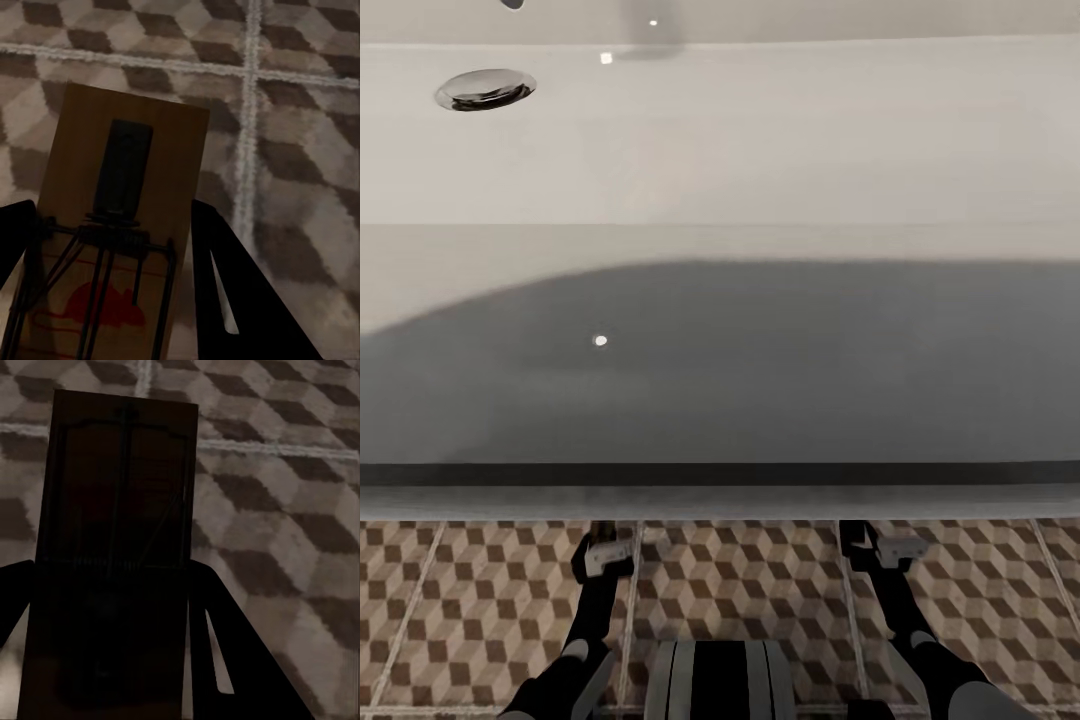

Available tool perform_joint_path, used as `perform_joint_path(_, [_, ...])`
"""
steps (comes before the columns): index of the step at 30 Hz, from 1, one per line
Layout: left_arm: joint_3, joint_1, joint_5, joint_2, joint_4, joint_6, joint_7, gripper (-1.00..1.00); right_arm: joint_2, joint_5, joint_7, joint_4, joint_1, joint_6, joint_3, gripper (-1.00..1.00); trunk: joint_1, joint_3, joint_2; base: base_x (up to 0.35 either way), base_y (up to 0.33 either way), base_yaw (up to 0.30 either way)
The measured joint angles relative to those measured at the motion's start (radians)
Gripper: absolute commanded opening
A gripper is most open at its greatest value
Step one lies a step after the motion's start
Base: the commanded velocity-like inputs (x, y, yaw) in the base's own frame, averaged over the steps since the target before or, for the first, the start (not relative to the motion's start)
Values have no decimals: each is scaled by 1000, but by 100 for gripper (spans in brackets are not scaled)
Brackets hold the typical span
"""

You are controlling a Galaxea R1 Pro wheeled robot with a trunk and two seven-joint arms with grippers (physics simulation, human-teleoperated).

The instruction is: Take the four mousetraps from the cabinet in the bathroom and place them on the bathroom floor. Make sure all four end up on the same floor surface, and ensure that at least two of them are either under or directly next to the same bathroom sink.

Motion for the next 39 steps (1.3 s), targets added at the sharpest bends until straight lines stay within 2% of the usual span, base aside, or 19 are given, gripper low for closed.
perform_joint_path(2, [0, 0, 0, 0, 5, -3, 1, -100, 0, 1, 0, 8, 0, -7, -1, -100, 0, 0, 0, 0, 0, 0])
perform_joint_path(5, [1, 0, 1, -2, 9, -8, 4, -100, 1, 1, 0, 18, 0, -56, -1, -100, 0, 0, 0, 0, 0, 0])
perform_joint_path(13, [0, 0, 3, -9, 10, -8, 2, -100, 3, 3, 0, 41, 1, -91, 0, -100, 0, 0, 0, 0, 0, 0])
perform_joint_path(23, [0, 0, 5, -2, -7, -6, -4, -100, 7, 3, 0, 46, 1, -97, -1, -100, 0, 0, 0, 0, 0, 0])
perform_joint_path(39, [2, 0, 7, -8, -45, -7, 2, -100, 8, 6, -7, 47, 1, -91, -4, -100, 0, 0, 0, 0, 0, 0])
